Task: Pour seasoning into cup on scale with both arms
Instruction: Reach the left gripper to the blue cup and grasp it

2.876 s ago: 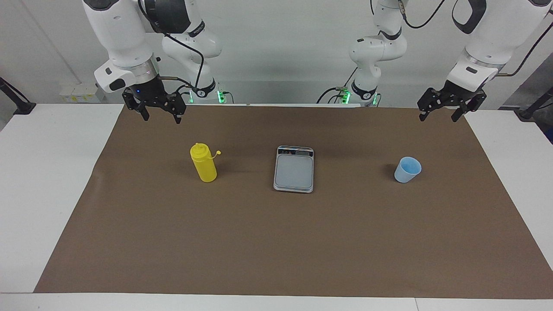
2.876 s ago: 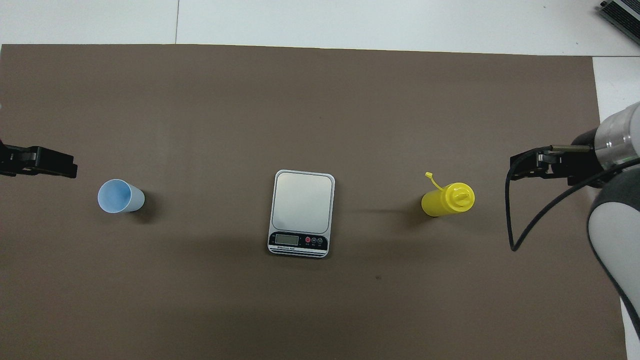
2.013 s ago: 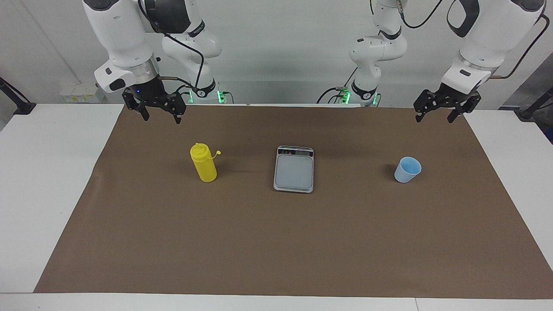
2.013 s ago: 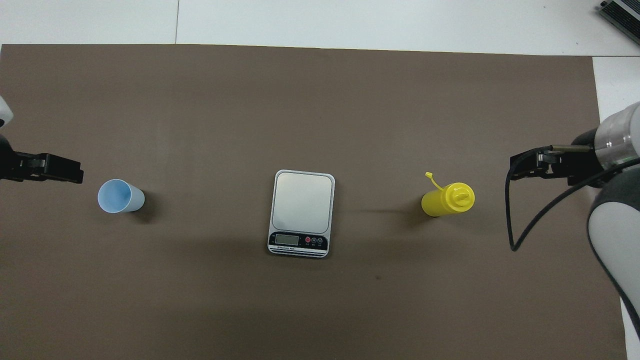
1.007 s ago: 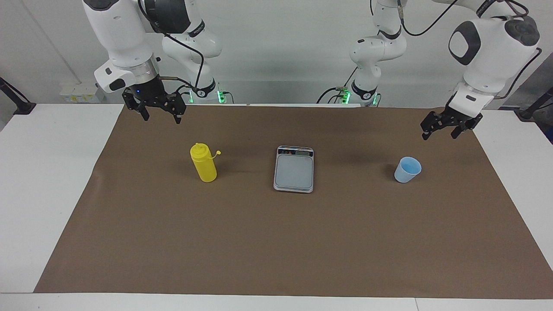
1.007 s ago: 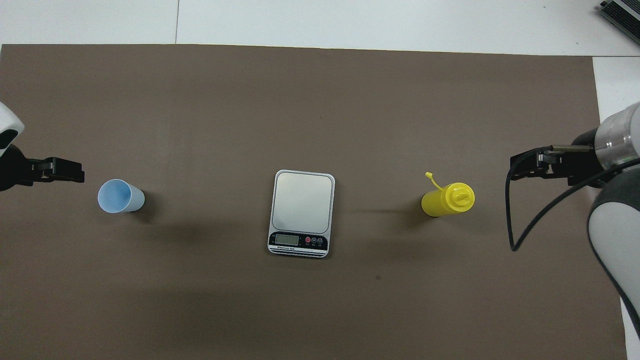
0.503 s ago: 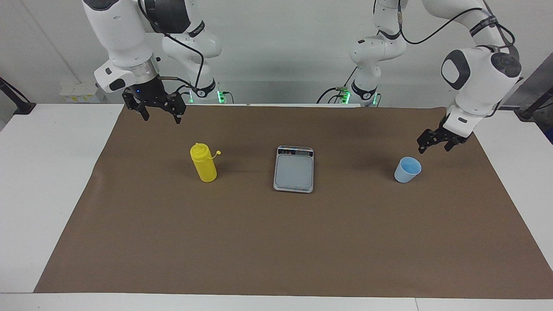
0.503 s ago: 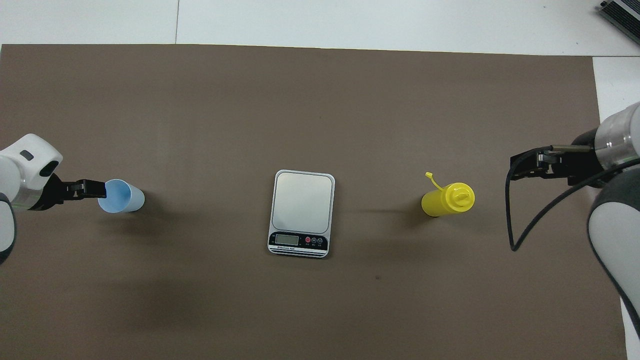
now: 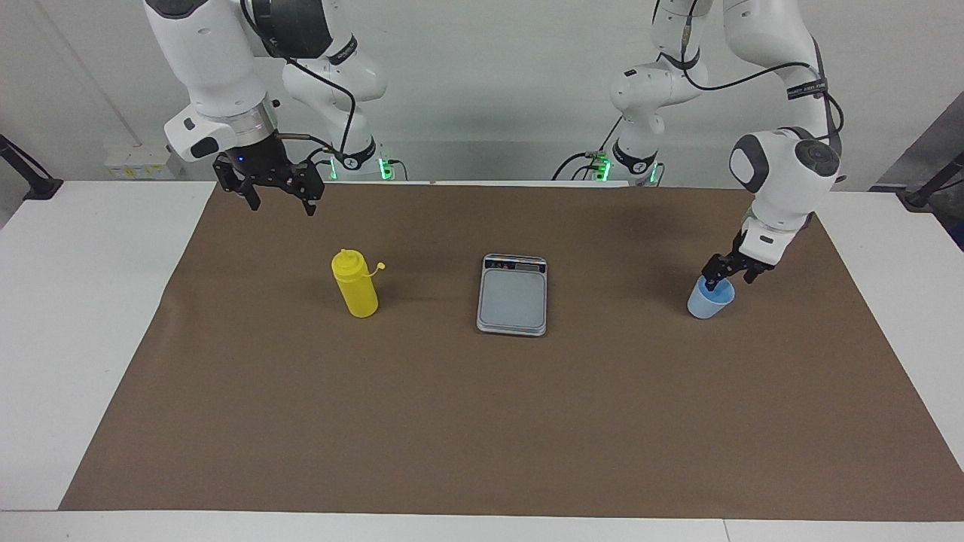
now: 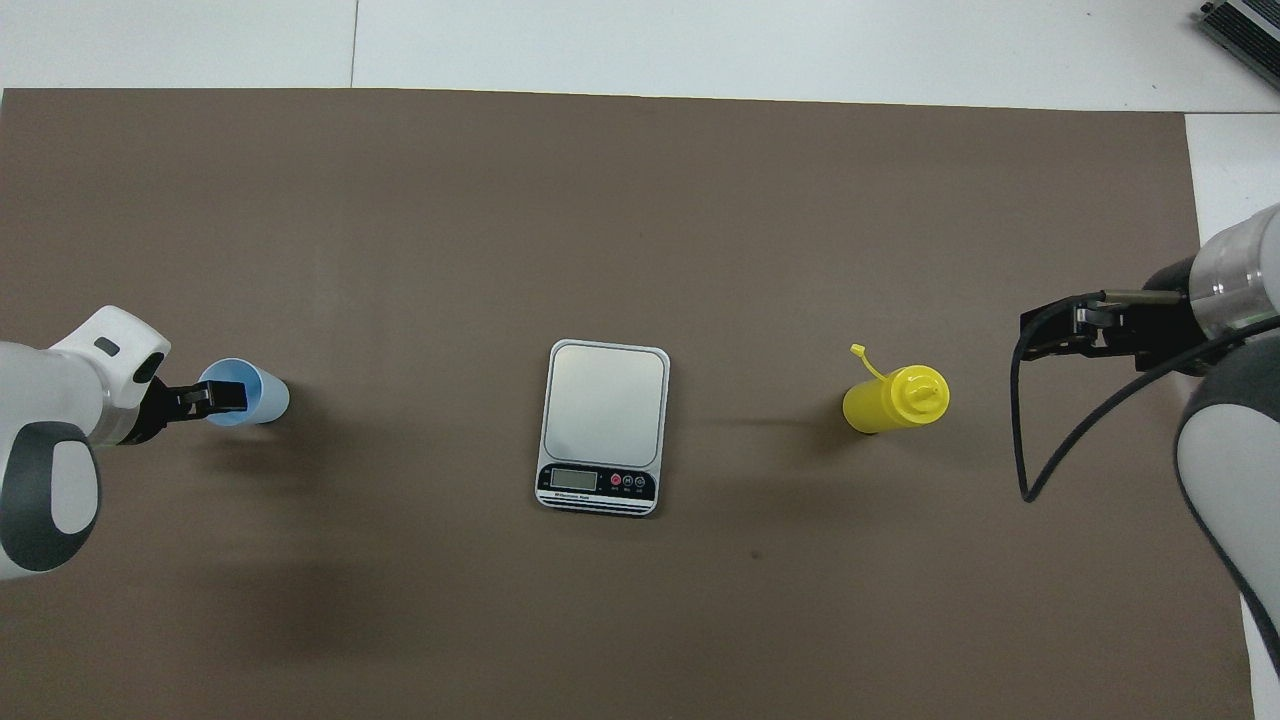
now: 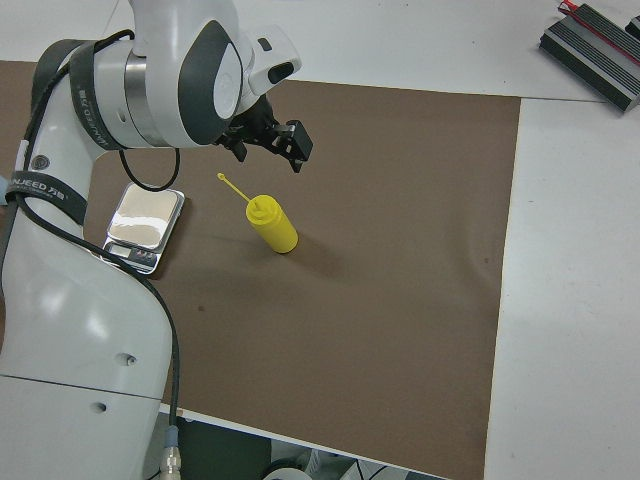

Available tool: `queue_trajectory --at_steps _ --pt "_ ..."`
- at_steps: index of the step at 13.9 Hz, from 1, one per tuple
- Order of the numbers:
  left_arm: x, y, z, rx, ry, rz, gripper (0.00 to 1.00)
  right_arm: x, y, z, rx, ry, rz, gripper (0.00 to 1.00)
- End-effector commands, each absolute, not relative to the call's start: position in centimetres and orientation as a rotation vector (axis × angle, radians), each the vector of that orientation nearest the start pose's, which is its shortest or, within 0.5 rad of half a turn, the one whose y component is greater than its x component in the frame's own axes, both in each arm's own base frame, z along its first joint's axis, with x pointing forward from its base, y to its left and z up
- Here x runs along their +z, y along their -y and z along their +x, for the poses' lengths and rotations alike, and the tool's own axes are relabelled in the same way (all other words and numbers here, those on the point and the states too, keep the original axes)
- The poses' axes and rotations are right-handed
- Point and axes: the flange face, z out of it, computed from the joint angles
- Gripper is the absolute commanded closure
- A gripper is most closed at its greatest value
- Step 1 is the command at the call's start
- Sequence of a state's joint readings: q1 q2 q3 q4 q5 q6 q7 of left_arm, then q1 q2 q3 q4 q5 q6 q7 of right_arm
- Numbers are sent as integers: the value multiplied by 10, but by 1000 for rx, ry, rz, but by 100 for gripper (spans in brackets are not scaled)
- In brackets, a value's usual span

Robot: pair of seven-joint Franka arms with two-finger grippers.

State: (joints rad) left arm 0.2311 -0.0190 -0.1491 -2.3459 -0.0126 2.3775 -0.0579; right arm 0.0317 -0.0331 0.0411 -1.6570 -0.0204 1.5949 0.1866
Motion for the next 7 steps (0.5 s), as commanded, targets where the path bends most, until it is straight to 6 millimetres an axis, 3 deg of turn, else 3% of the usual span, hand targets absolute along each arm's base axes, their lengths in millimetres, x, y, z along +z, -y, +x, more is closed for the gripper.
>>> queue_trajectory --at_steps 1,2,7 --pt "333 -39 503 -85 260 -3147 61 606 -34 537 38 -198 -3142 0" --pt "333 -37 503 -75 248 -3148 98 605 -35 538 40 -196 -3142 0" --pt "347 -36 514 -97 189 -3152 100 605 -34 538 40 -198 -3142 0"
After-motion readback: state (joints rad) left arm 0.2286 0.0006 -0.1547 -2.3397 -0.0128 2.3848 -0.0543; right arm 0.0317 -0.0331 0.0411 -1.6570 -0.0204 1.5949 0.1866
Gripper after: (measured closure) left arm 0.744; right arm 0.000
